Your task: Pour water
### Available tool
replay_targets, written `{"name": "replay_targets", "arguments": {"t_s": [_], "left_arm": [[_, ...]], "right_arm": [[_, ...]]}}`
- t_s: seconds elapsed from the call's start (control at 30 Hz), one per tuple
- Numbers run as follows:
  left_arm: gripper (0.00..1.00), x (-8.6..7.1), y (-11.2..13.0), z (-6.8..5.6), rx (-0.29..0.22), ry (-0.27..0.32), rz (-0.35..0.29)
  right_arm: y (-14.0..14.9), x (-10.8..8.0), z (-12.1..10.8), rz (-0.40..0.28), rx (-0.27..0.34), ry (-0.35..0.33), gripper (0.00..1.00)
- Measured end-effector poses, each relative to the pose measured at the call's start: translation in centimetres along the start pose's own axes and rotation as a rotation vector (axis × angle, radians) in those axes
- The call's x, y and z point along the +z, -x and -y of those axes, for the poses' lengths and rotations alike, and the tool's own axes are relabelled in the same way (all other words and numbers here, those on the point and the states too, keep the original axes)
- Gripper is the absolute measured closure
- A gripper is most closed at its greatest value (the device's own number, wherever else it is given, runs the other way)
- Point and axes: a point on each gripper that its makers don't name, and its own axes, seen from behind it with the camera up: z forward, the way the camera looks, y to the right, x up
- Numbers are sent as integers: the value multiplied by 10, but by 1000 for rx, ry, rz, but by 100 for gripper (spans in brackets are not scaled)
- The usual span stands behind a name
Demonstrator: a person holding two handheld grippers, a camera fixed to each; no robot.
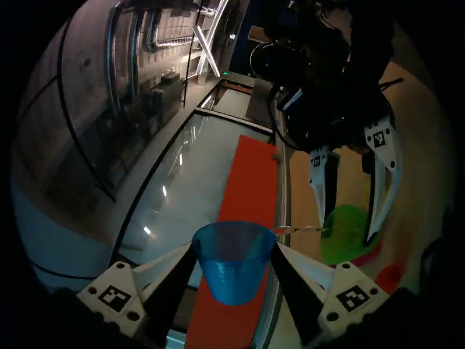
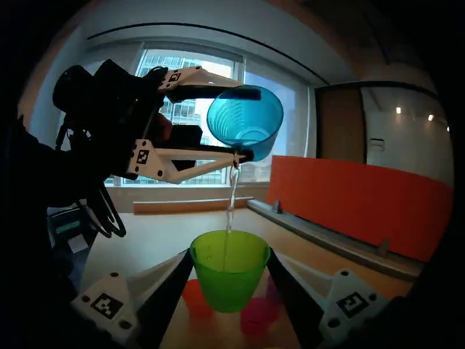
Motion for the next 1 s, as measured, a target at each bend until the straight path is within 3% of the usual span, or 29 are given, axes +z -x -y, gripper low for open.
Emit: {"name": "replay_targets", "arguments": {"t_s": [1.0], "left_arm": [[13,-2,-4,3,65,2,5]], "right_arm": [[-3,-1,0,-13,-4,-1,8]]}}
